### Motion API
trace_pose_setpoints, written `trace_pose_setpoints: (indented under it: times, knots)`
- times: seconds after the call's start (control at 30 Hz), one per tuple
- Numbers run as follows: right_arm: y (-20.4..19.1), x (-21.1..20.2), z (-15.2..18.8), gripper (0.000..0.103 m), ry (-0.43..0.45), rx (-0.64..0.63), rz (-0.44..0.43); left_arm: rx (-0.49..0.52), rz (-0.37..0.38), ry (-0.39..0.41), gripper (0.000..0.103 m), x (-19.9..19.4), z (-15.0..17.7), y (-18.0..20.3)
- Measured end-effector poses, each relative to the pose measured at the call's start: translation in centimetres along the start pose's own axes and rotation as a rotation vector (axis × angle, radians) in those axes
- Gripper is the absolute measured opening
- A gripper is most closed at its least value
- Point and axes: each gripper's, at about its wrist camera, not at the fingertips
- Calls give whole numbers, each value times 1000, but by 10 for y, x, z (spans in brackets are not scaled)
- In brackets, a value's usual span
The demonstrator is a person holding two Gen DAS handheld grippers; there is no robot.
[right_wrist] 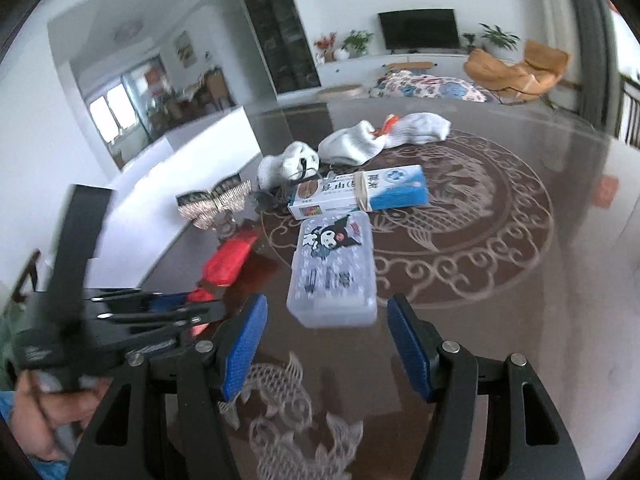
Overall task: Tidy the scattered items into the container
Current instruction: 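Lower the left tool onto the red snack bag's twisted neck and close, then grasp the clear Kuromi plastic box with the right tool while the left holds the bag, then carry the red bag and clear box over the white cardboard box with both tools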
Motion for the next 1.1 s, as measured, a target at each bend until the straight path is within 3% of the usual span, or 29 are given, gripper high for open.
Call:
trace_pose_setpoints:
  times: [0.23, 0.67, 0.83, 1.1]
  knots:
    - [-14, 43, -9, 65, -65, -94, 87, -18, -1, -1, 26, -1, -2, -1]
    - [-17, 81, -11, 61, -111, -124, 215, 11, -37, -3, 26, -5, 5, 17]
    - [-14, 65, -2, 61, -72, -75, 198, 32, -59, 9, 26, -6, 5, 17]
    - [-6, 6, 29, 61, 29, 41, 173, 40, 28, 18, 26, -15, 20, 13]
Point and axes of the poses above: each gripper's, at about its wrist camera, not at the fingertips, and x roughly the way its jaws point, y to its right, z to its underside, and after that the axes turned 6 degrees about x, right-handed
